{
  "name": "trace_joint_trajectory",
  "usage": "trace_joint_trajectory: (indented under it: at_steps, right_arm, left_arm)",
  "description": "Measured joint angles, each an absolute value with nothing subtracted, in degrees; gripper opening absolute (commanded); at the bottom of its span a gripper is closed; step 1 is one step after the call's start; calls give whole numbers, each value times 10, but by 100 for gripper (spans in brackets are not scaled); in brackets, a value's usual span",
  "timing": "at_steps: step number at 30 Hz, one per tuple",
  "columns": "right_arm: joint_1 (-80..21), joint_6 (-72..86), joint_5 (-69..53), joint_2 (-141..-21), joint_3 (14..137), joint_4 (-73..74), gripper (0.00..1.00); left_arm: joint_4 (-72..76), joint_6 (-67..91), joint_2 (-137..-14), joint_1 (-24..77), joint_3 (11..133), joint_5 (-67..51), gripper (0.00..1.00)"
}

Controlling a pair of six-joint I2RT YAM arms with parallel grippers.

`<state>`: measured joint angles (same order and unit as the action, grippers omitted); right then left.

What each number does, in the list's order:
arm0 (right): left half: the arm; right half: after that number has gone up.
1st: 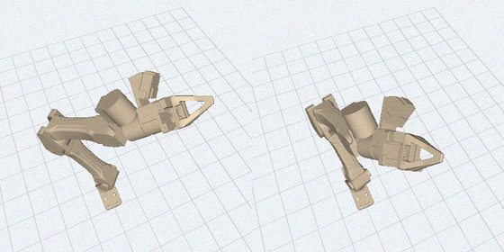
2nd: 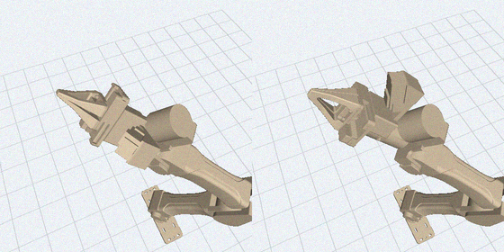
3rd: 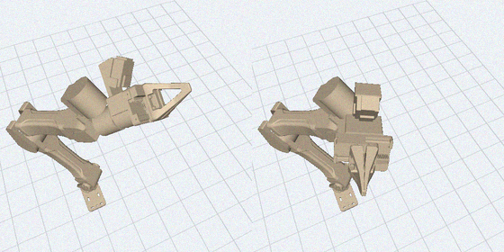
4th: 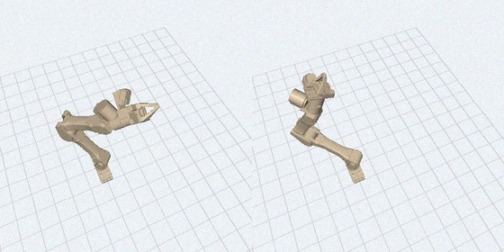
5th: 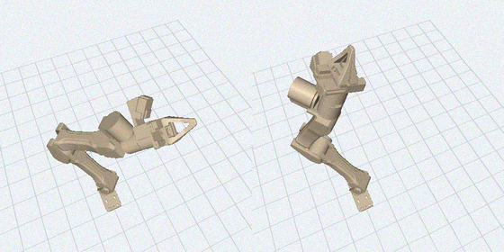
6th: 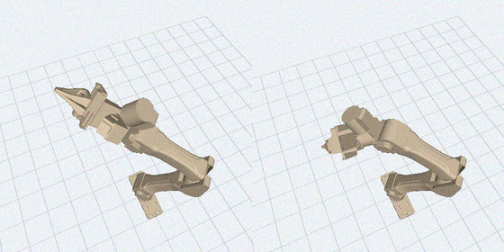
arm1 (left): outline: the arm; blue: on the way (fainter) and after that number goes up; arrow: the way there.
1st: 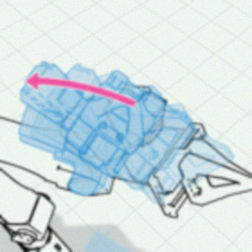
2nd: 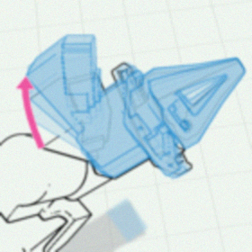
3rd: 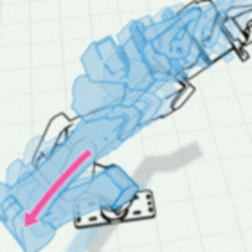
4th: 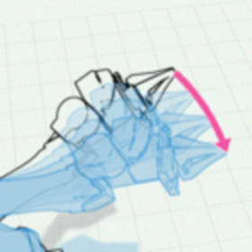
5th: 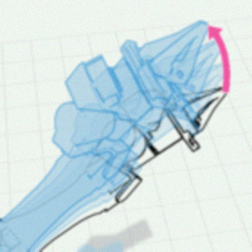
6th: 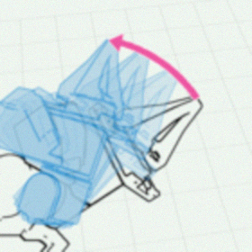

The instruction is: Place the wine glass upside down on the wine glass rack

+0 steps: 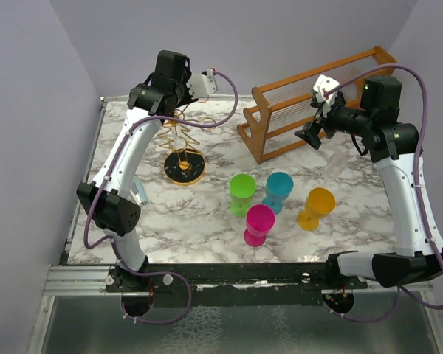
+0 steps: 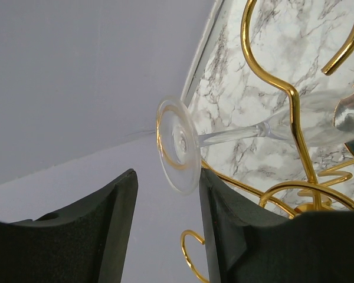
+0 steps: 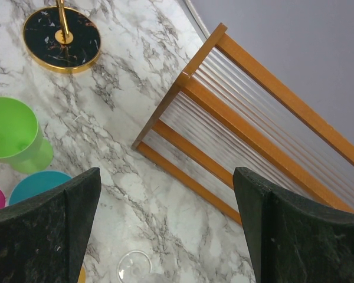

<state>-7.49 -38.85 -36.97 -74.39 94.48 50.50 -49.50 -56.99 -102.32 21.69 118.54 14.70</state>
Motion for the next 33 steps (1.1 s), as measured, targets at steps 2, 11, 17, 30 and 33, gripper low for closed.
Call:
trace_joint_trajectory:
  at_steps: [2, 11, 17, 30, 33]
  right_arm:
    - [-75, -389, -370, -744, 945, 505, 93]
    - [-75, -389, -370, -744, 940, 504, 93]
    - [-75, -389, -370, -744, 940, 503, 93]
    - [-75, -388, -370, -744, 936, 499, 93]
    - [-75, -382, -365, -744, 936, 497, 93]
  left_arm:
    - [-497, -567, -1022, 217, 1185, 142, 50]
    - [-503, -544, -1022, 214, 1196, 118, 50]
    - [-513, -525, -1022, 207, 1215, 86, 50]
    - [-515, -480, -1022, 159, 1242, -21, 50]
    - [-498, -453, -1019, 148, 1242, -46, 50]
